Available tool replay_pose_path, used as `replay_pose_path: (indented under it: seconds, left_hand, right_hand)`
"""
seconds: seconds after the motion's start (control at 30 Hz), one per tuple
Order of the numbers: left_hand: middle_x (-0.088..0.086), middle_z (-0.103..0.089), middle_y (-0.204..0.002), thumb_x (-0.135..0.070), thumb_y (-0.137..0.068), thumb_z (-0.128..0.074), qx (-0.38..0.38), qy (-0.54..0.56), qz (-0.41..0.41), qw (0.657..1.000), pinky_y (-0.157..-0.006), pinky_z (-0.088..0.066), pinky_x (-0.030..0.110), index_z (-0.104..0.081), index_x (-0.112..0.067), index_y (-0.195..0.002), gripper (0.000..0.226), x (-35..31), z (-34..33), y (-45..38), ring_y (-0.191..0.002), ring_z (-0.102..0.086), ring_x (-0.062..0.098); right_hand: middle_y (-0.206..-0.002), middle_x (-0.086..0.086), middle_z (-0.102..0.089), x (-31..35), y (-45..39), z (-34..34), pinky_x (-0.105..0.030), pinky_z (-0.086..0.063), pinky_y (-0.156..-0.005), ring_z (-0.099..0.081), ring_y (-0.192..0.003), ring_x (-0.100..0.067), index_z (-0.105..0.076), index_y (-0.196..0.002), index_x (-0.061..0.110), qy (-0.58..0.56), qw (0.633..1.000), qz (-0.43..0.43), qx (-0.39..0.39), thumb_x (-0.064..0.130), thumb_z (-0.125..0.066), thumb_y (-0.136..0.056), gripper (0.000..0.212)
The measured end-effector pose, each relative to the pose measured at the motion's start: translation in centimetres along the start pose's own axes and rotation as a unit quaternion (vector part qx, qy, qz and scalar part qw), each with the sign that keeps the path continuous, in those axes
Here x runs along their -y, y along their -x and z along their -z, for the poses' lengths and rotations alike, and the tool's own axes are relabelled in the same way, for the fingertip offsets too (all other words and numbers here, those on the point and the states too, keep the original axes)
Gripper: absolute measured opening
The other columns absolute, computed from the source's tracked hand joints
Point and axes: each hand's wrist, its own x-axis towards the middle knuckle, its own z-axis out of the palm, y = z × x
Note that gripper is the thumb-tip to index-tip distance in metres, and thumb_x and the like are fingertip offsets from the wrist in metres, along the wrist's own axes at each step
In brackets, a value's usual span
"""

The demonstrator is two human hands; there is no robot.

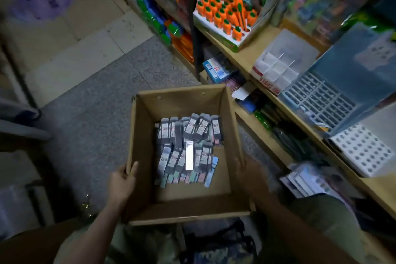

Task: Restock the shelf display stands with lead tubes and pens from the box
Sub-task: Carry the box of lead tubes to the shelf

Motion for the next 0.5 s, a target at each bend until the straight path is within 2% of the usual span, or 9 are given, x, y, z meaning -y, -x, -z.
replay_pose_path:
  seconds: [0.1,0.17,0.2,0.3,0.4,0.5]
  left_hand:
    - [0.033,-0.066,-0.086,-0.025,-0.098,-0.053,-0.012,0.013,0.005,1.000,-0.073,-0.053,0.047,-0.063,-0.003,-0.106,0.025,3.7,-4.6,-3.2,-0.080,-0.066,0.040]
    - [0.032,-0.065,-0.078,-0.024,-0.098,-0.054,-0.011,0.009,0.008,1.000,-0.065,-0.048,0.040,-0.064,-0.001,-0.098,0.026,6.2,-7.7,-5.3,-0.071,-0.064,0.035]
    - [0.029,-0.063,-0.071,-0.025,-0.098,-0.054,-0.011,0.004,0.008,1.000,-0.061,-0.043,0.037,-0.065,0.001,-0.093,0.029,7.3,-9.2,-6.2,-0.065,-0.062,0.032]
    - [0.015,-0.053,-0.056,-0.024,-0.097,-0.055,-0.012,0.010,-0.002,1.000,-0.053,-0.036,0.030,-0.063,-0.001,-0.079,0.031,9.6,-13.4,-8.7,-0.051,-0.050,0.022]
    - [0.020,-0.059,-0.060,-0.023,-0.097,-0.055,-0.023,0.015,-0.040,0.999,-0.054,-0.036,0.030,-0.065,-0.003,-0.090,0.023,11.6,-16.5,-10.0,-0.056,-0.057,0.025]
    - [0.011,-0.058,-0.057,-0.024,-0.096,-0.056,-0.053,0.018,-0.093,0.994,-0.056,-0.039,0.032,-0.066,-0.005,-0.098,0.022,12.9,-18.8,-10.4,-0.055,-0.055,0.025]
  right_hand:
    - [-0.082,0.006,-0.054,-2.6,-3.3,-4.0,-0.026,-0.044,-0.075,-0.058,-0.080,-0.013,-0.060,-0.093,0.020,0.039,0.999,0.003,0.023,0.038,-0.042,-0.101,0.027]
    - [-0.072,0.011,-0.053,-4.9,-5.7,-6.3,-0.023,-0.044,-0.065,-0.060,-0.072,-0.010,-0.058,-0.084,0.022,0.006,0.999,0.002,0.031,0.037,-0.043,-0.101,0.027]
    - [-0.070,0.011,-0.053,-6.0,-6.6,-7.4,-0.021,-0.042,-0.059,-0.058,-0.068,-0.006,-0.057,-0.081,0.024,-0.015,0.999,-0.002,0.031,0.036,-0.044,-0.101,0.027]
    - [-0.075,0.003,-0.058,-8.7,-8.8,-10.0,-0.024,-0.045,-0.059,-0.058,-0.068,-0.007,-0.054,-0.079,0.026,-0.051,0.998,-0.020,0.018,0.034,-0.047,-0.101,0.024]
    - [-0.076,0.002,-0.060,-10.9,-10.3,-11.2,-0.022,-0.043,-0.056,-0.059,-0.068,-0.009,-0.061,-0.091,0.019,-0.032,0.999,-0.011,0.012,0.033,-0.047,-0.100,0.022]
    - [-0.077,-0.001,-0.064,-12.5,-11.0,-11.2,-0.025,-0.050,-0.058,-0.064,-0.071,-0.013,-0.063,-0.101,0.015,-0.052,0.998,0.018,0.010,0.031,-0.047,-0.101,0.023]
